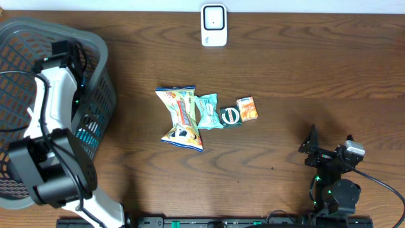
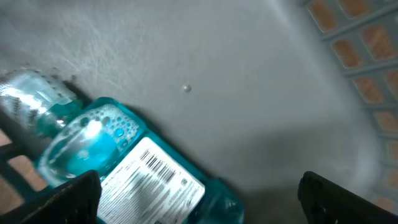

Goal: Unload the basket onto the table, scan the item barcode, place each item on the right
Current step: 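Reach the left gripper into the basket and grasp the blue Listerine bottle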

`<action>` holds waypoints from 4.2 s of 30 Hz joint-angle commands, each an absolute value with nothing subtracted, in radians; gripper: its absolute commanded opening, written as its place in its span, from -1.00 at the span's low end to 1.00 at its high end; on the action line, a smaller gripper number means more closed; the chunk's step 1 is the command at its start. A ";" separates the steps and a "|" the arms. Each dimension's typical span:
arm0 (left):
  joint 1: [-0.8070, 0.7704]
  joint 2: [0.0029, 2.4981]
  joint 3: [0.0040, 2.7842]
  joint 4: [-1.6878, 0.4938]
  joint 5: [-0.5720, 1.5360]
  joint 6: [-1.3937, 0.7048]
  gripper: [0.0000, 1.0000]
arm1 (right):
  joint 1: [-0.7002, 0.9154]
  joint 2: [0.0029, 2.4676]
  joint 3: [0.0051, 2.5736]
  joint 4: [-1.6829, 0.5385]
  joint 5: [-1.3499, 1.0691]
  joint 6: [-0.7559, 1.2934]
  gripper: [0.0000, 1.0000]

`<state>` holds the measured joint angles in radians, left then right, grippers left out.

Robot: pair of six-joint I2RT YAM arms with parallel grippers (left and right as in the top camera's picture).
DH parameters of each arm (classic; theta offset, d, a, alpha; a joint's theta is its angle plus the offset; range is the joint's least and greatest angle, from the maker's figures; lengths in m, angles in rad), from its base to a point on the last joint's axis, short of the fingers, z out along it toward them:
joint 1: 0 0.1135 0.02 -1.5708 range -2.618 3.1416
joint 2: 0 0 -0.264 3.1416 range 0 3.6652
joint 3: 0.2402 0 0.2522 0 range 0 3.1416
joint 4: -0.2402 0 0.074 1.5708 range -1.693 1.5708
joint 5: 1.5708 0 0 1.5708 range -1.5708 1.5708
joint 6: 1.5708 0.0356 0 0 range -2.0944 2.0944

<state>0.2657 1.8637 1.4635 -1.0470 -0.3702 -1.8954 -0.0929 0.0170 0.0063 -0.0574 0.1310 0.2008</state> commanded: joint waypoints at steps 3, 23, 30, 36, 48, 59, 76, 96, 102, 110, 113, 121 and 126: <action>0.264 1.949 1.457 -1.039 -0.359 -1.935 0.95 | -0.084 0.013 0.006 -0.061 0.136 0.205 0.98; 0.287 2.019 1.457 -0.971 -0.364 -1.982 0.96 | -0.084 0.013 0.006 -0.061 0.136 0.205 0.99; 0.370 2.004 1.458 -0.919 -0.416 -1.739 0.95 | -0.084 0.013 0.006 -0.061 0.136 0.205 0.99; 0.423 1.938 1.458 -0.918 -0.211 -1.720 0.95 | -0.084 0.013 0.006 -0.061 0.136 0.205 0.99; 0.418 1.851 1.456 -0.931 -0.006 -1.721 0.95 | -0.084 0.013 0.006 -0.061 0.136 0.205 0.98; 0.379 1.876 1.370 -0.937 0.095 -1.795 0.96 | -0.084 0.013 0.006 -0.061 0.136 0.205 0.99; 0.356 1.876 1.225 -0.874 -0.186 -1.798 0.95 | -0.084 0.013 0.006 -0.061 0.136 0.205 0.99; 0.356 1.876 1.222 -0.871 -0.229 -1.503 0.86 | -0.084 0.013 0.006 -0.061 0.136 0.205 0.98; 0.357 1.876 1.198 -0.865 -0.211 -1.501 0.91 | -0.084 0.013 0.006 -0.061 0.136 0.205 0.98; 0.362 1.876 1.145 -0.846 -0.303 -1.517 0.57 | -0.084 0.013 0.006 -0.061 0.136 0.205 0.99; 0.370 1.876 1.141 -0.847 -0.327 -1.514 0.50 | -0.084 0.013 0.006 -0.061 0.136 0.205 0.99; 0.408 1.868 1.149 -0.846 -0.334 -1.372 -0.22 | -0.084 0.013 0.006 -0.061 0.136 0.205 0.98; 0.416 1.811 1.179 -0.846 -0.334 -1.242 -0.38 | -0.084 0.013 0.006 -0.061 0.136 0.205 0.99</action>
